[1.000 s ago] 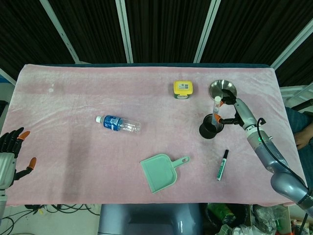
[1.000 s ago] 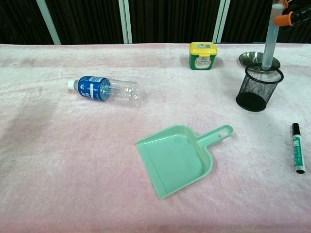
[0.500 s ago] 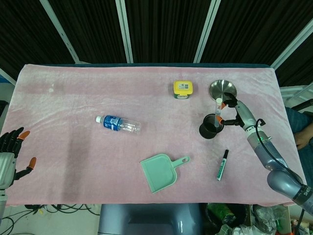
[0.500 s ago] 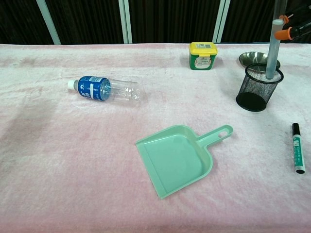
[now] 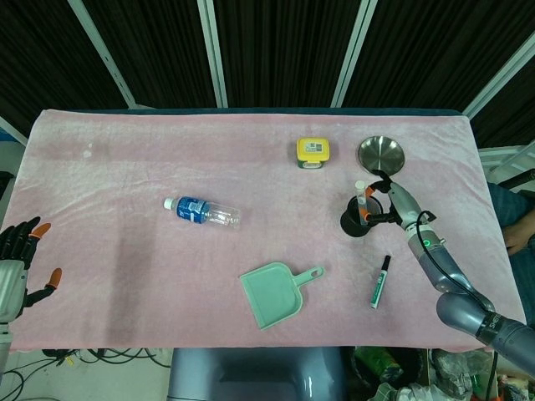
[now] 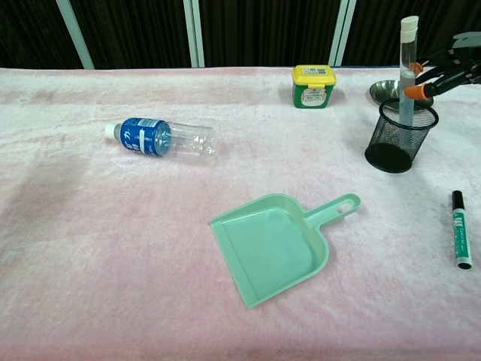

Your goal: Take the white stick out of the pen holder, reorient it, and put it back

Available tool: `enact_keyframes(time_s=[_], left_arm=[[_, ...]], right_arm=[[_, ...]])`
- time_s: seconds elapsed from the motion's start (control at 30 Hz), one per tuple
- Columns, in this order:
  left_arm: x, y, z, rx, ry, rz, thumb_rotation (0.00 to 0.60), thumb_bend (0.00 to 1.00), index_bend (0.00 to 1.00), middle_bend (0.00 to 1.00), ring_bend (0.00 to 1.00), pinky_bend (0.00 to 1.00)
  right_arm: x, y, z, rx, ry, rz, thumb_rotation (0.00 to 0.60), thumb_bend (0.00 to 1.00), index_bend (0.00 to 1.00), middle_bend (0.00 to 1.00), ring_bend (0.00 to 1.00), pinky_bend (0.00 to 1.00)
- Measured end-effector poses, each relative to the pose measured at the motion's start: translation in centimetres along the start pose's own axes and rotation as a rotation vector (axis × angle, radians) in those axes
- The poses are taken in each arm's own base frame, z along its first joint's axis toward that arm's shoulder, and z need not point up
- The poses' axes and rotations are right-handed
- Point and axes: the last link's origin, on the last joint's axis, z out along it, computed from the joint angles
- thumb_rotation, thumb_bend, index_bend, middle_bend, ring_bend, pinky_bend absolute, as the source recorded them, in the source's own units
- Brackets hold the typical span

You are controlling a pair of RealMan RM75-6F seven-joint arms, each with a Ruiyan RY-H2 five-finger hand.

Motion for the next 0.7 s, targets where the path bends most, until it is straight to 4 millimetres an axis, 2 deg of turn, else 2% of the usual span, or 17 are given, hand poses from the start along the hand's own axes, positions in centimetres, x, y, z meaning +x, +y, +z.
enact_keyframes(time_s=[0.7], left_arm=[[0.1,0.0,0.1,0.003,0.006,-0.003,0.6,0.38,0.1,0.04,0.0,0.01]], right_arm=[[-0.9,1.3,0.7,-0.033,-0.022,-0.023,0.6,0.34,0.72,0.04,0.14,0.16]])
